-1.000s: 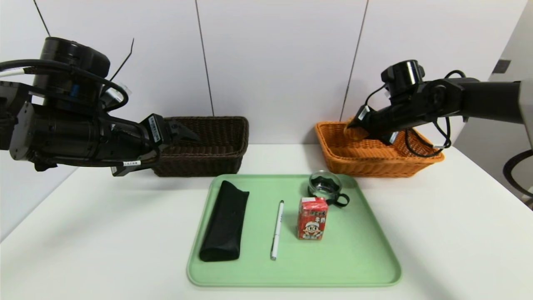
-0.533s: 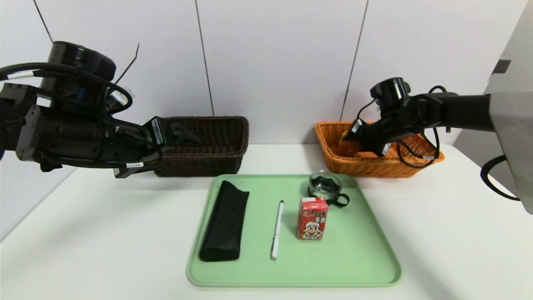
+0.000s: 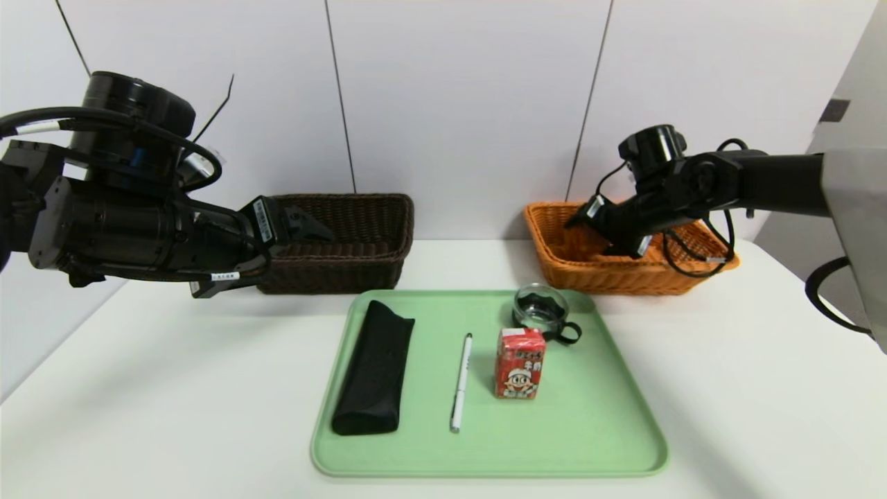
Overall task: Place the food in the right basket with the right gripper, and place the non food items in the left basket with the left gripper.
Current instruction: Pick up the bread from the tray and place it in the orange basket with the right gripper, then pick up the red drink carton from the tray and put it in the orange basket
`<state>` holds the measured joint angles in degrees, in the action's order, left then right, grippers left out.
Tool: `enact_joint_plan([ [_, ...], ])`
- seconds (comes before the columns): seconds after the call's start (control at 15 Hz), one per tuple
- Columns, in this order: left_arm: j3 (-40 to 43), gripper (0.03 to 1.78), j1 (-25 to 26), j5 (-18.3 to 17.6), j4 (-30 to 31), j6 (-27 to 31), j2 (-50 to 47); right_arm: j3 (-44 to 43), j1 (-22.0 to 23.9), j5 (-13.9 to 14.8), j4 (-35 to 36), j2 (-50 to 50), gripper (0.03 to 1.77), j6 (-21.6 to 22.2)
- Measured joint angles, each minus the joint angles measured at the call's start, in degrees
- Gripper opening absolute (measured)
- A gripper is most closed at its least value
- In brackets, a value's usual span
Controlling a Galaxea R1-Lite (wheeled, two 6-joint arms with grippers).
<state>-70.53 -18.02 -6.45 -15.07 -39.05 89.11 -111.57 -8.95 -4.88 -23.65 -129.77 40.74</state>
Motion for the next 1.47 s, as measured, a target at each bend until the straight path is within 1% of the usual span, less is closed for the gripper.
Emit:
enact_joint_plan([
  [0.33, -0.02, 1.69, -0.02, -0.02, -0.02, 0.07, -0.09, 0.02, -0.11, 0.52, -0.46, 2.16, 1.52, -0.8],
  [0.47, -0.05, 1.69, 0.0, -0.02, -0.04, 0.11, -0.15, 0.05, -0.06, -0.07, -0.49, 3.06, 1.56, -0.26],
  [0.6, 0.04, 1.69, -0.02, -0.02, -0.12, 0.18, -0.22, 0.05, -0.69, -0.18, -0.46, 4.74, 1.6, 0.21],
  [0.73, 0.13, 1.69, -0.04, -0.02, -0.09, 0.18, -0.26, 0.0, -2.29, -0.09, -0.96, 7.14, 1.62, 0.44],
  [0.93, 0.59, 1.69, -0.26, -0.09, -0.11, 0.11, -0.44, 0.0, -5.51, 0.09, -7.49, 11.89, 1.65, 1.26],
  [1.07, 1.02, 1.69, -0.33, -0.09, -0.06, 0.1, -0.8, 0.05, -8.28, 0.0, -11.26, 15.49, 1.66, 3.96],
  [1.33, 2.6, 1.69, -1.22, -0.11, -0.02, 0.16, -2.32, 0.35, -15.14, -0.27, -12.7, 22.25, 1.68, 11.11],
  [1.47, 3.73, 1.69, -1.77, -0.09, 0.05, 0.13, -3.39, 0.38, -17.35, 0.02, -12.81, 24.65, 1.69, 17.3],
])
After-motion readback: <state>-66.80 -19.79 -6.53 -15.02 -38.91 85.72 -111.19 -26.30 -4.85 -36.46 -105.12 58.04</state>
